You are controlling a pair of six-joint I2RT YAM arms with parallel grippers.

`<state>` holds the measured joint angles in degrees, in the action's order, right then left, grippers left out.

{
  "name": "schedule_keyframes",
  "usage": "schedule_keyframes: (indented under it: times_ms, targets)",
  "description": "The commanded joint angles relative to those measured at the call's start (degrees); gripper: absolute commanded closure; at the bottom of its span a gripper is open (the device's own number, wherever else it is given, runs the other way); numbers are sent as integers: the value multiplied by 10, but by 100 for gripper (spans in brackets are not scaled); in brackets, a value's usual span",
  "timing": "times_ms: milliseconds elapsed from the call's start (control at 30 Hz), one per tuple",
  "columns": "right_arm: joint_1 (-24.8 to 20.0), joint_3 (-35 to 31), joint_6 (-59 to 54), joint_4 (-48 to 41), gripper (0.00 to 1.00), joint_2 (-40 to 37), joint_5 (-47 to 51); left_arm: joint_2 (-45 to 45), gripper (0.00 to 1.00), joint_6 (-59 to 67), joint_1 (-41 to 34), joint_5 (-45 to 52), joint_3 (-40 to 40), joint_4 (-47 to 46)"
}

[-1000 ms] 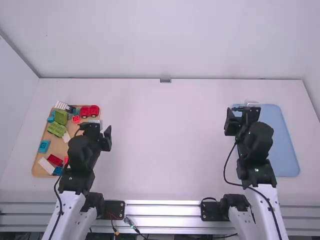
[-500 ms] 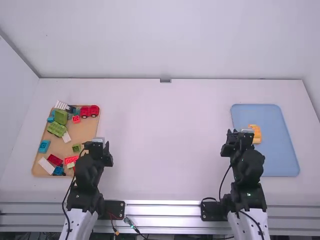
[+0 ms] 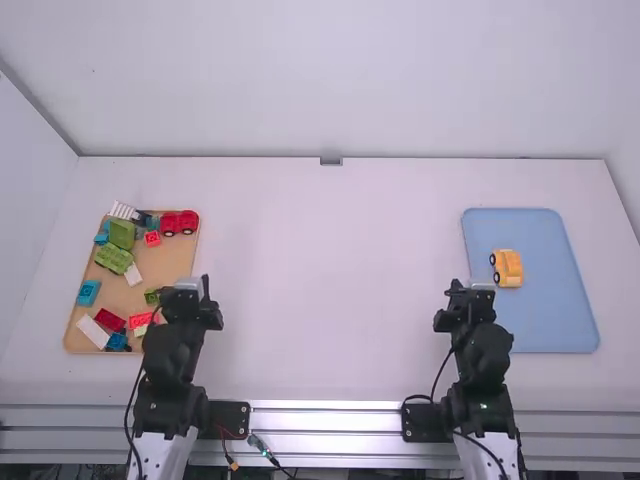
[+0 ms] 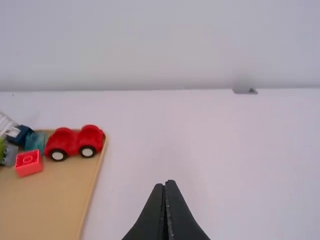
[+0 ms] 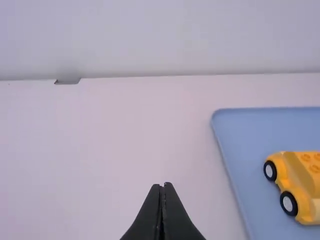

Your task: Assemble lego blocks to make yellow taxi

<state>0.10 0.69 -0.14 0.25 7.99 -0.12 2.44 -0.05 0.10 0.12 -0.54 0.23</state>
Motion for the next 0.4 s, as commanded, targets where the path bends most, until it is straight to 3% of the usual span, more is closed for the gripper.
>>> schedule_keyframes:
  times_ms: [0,367]
  targets:
    - [-1,-7,1,-3,100,-22,1,-18,100,1,-1,-1,5,-2]
    - [-1,-7,1,-3,100,-80,1,-24,100,1,-1,-1,5,-2]
